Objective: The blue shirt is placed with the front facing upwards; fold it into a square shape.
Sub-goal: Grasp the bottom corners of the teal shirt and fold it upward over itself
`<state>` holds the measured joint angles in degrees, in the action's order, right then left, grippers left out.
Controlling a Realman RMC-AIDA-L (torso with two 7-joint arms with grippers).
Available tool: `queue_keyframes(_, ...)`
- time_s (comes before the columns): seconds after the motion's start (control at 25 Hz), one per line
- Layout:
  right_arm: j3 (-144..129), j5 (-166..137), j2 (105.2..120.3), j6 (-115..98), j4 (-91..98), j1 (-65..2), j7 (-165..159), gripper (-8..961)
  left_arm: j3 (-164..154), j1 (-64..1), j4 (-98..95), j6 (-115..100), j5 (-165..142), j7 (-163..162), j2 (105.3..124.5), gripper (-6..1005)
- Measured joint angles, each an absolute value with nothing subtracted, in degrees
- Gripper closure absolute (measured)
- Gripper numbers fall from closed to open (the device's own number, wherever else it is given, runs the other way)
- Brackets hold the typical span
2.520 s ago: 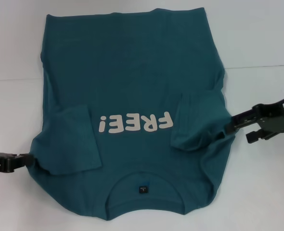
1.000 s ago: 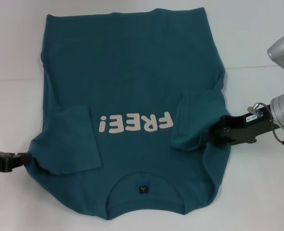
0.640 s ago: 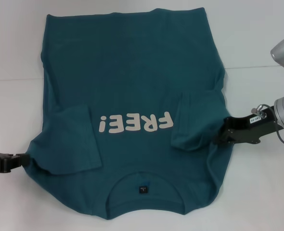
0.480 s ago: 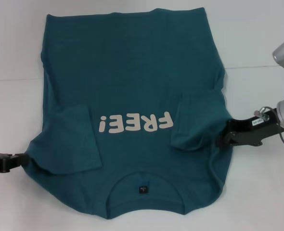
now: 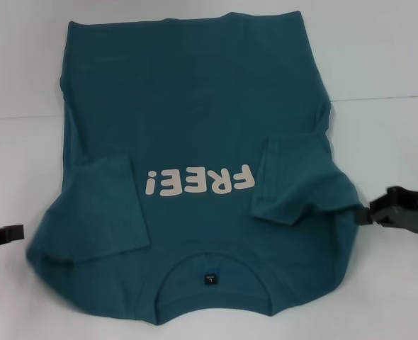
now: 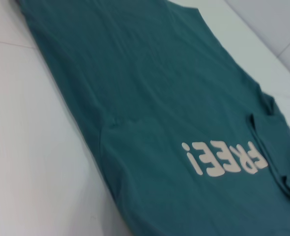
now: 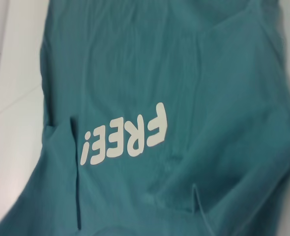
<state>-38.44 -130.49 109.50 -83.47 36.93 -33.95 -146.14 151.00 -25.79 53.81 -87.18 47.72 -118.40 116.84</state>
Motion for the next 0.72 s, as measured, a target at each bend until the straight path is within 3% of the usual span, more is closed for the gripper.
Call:
queue_keyframes(0.36, -34.62, -129.53, 108.36, -88.45, 36.22, -28.83, -139.07, 943, 154.56, -25.21, 52.15, -89.26, 47.64, -117.67, 115.89, 891)
queue_keyframes(0.72, -34.99, -129.83, 109.02, -88.35, 35.47, -29.66, -138.19, 944, 154.35, -23.09, 57.50, -86.91, 46.97, -115.03, 118.62, 836)
